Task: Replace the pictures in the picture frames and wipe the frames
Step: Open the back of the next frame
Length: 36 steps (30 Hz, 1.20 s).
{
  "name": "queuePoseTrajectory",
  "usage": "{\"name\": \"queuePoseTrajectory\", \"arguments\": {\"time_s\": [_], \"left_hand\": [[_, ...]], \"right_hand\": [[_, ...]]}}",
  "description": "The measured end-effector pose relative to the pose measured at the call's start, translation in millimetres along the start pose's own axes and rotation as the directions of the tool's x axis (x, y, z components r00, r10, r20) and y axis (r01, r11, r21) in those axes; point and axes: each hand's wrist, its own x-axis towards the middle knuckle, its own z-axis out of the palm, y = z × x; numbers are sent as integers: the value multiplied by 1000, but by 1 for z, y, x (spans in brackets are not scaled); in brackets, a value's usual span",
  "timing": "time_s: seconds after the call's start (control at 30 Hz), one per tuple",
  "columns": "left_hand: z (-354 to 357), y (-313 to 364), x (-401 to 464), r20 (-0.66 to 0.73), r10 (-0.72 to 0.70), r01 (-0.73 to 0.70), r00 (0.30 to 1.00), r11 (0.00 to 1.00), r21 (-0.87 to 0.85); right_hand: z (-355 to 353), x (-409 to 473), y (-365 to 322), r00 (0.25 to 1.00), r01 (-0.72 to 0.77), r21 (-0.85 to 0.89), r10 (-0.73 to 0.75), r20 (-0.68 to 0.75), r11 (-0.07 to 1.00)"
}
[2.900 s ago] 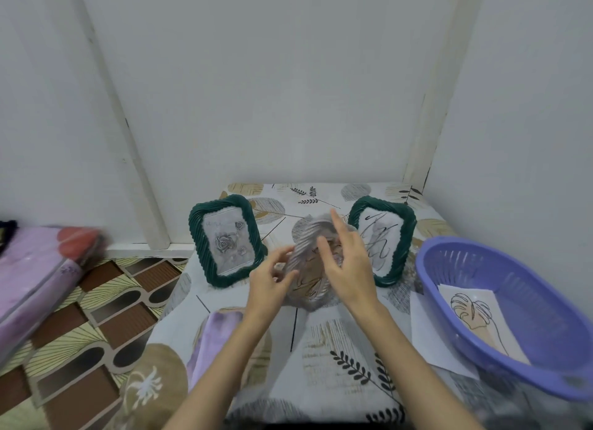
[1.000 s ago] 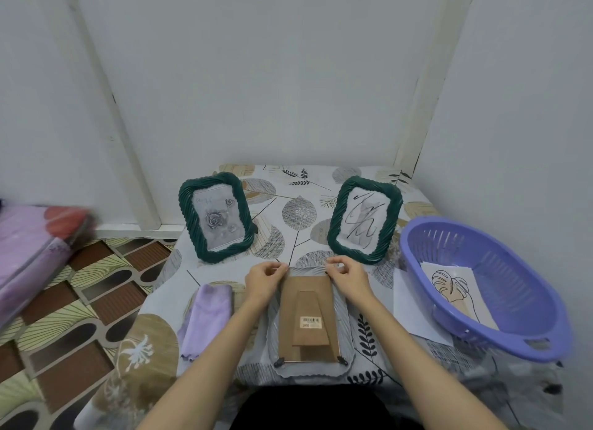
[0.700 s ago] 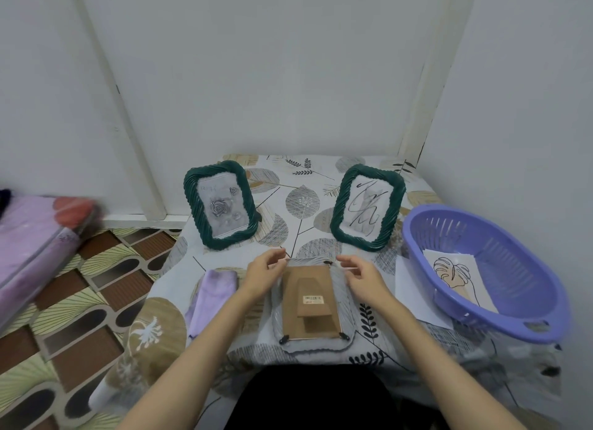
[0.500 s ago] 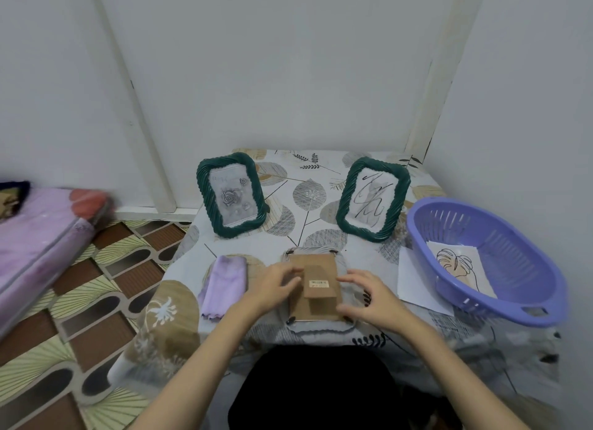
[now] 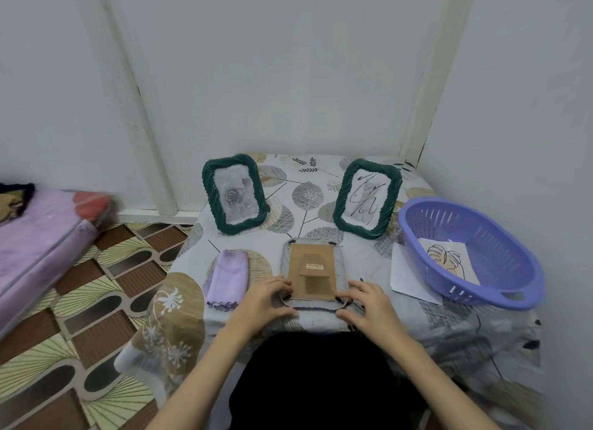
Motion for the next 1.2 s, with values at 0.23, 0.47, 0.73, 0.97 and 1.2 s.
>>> {"name": "queuePoseTrajectory", "arguments": {"time_s": [0.23,0.47,0.73,0.97,1.2], "left_hand": [[3,0,-2,-23,-63,60,998,993,-97],[5,1,-4,-17,-83,80,996,989,-124],[0,5,-9,-8,-51,49,999,987,-151],[-2,36,26,-84,-256,206,963,901,-382],[6,35,32,-31,-389,321,921,799,-508]], "right_hand": [[3,1,0,1000,-7,-52,7,-5,999],[5,-1,-1,999,-8,-68,10,31,998],[2,-8,1,998,27,-29,-25,49,999],[-10,30,-36,961,-241,323,272,-52,915],[-1,49,-49,888,-425,539,451,92,727]]}}
